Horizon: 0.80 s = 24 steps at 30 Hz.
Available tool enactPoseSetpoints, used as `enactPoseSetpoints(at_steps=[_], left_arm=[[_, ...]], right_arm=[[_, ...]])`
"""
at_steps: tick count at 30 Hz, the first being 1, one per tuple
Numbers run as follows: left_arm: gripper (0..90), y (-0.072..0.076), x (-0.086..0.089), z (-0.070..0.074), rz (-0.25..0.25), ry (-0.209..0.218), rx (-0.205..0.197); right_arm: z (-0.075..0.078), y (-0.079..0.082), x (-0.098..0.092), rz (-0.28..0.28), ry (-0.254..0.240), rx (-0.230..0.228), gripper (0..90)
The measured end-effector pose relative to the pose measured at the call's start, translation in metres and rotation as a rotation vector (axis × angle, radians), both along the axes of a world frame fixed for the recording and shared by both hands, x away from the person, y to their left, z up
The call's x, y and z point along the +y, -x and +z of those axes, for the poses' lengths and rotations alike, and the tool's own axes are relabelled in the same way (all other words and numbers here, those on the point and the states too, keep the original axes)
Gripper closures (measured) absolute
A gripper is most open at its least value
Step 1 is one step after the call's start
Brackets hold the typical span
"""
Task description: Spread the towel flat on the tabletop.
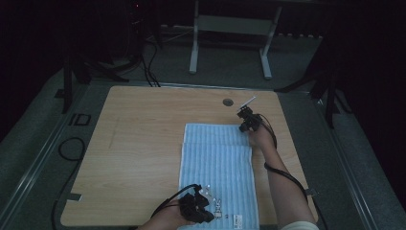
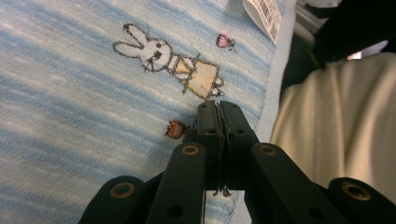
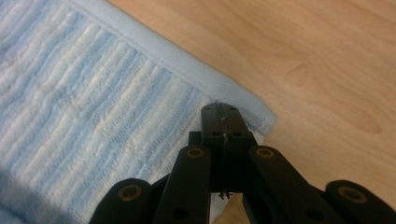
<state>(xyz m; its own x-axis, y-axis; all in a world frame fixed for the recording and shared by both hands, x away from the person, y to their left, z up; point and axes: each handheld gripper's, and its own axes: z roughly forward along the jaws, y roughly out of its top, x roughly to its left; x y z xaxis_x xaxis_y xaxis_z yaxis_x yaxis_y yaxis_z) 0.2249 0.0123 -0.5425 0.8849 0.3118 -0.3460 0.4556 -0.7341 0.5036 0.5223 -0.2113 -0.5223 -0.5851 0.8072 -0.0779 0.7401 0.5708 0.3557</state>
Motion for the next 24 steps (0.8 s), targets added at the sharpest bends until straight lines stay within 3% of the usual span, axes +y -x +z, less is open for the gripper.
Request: enactPoseSetpoints(at_steps=[2, 5, 8, 12, 15, 17, 20, 24], left_arm=[[87.4, 0.005, -0.004, -0.001, -0.023, 0.009, 0.022], [86.1, 0.013, -0.010, -0.003, -0.069, -0.010, 0.025], [84.3, 0.015, -0.009, 0.006, -0.071, 0.008, 0.003], [84.4, 0.006, 0.003, 0.025, -0.019, 0.023, -0.074], [84.5, -0.009, 0.013, 0.026, 0.057, 0.018, -0.088], [84.6, -0.017, 0.016, 0.021, 0.090, 0.005, -0.091], [84.6, -0.023, 0.018, 0.011, 0.113, -0.013, -0.077], [84.5, -0.022, 0.017, 0.004, 0.110, -0.023, -0.066]], right_arm=[[0.000, -0.004, 0.000, -0.010, 0.001, 0.002, 89.9], [0.000, -0.010, -0.003, -0.032, 0.000, 0.003, 89.7], [0.004, -0.007, -0.001, -0.027, 0.000, 0.011, 87.4], [0.023, 0.017, 0.016, 0.068, -0.094, -0.025, 85.9], [0.030, 0.041, 0.038, 0.150, -0.181, -0.011, 86.3], [0.027, 0.056, 0.054, 0.193, -0.228, 0.019, 87.2], [0.014, 0.064, 0.069, 0.226, -0.183, 0.030, 87.8], [-0.004, 0.062, 0.077, 0.221, -0.140, 0.046, 89.4]])
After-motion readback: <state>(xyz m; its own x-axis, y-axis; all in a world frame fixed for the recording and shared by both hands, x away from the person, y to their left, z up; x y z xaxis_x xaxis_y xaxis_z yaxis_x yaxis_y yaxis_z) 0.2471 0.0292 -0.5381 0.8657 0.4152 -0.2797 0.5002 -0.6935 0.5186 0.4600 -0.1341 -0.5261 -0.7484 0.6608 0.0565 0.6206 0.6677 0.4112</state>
